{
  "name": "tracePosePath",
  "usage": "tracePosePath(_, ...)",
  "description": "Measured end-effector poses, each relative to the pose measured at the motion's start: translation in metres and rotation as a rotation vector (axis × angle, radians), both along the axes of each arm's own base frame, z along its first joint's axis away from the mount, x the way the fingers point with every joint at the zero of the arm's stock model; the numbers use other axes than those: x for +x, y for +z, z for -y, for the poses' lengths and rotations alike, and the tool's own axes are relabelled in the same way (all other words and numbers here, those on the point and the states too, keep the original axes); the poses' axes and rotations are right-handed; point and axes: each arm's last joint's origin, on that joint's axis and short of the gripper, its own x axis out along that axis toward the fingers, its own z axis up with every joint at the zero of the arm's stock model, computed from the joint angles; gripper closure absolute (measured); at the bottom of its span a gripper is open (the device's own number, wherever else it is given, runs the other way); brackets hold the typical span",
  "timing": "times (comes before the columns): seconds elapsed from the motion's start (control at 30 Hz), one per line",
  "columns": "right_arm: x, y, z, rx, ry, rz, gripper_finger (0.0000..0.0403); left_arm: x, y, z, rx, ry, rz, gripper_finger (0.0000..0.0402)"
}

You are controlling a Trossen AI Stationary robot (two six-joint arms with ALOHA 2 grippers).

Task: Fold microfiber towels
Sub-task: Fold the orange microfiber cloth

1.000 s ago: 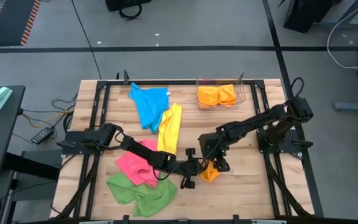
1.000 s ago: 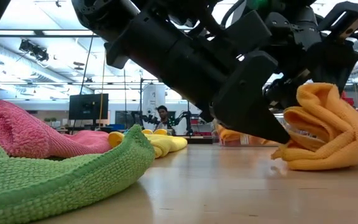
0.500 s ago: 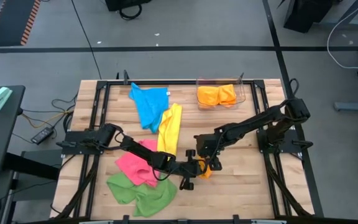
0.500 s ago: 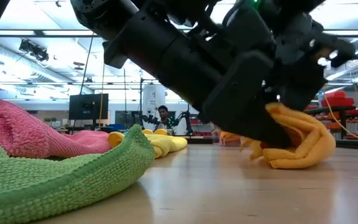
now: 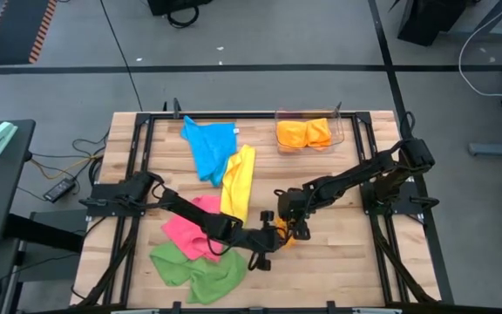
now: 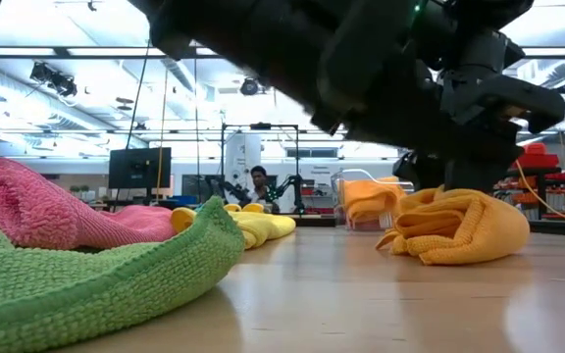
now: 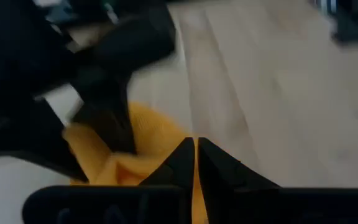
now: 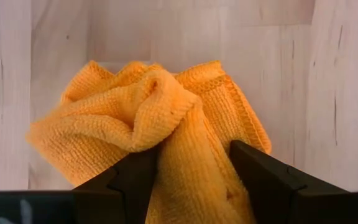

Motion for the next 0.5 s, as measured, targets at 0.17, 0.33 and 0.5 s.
tracePosePath(0.17,0.0,0.0,-0.001,0.027,-0.019,-0.008,0.0187,0.005,-0.005,-0.011,-0.071,0.104,0.011,0.0369)
tracePosePath(0.33,-0.002,0.006,-0.003,0.05,-0.004,0.007,0.0187,0.006,-0.015,-0.021,-0.067,0.147,-0.043,0.0353)
tracePosePath(0.5,-0.005,0.015,-0.004,0.054,0.011,0.027,0.0187,0.004,-0.028,-0.029,-0.056,0.177,-0.123,0.0347)
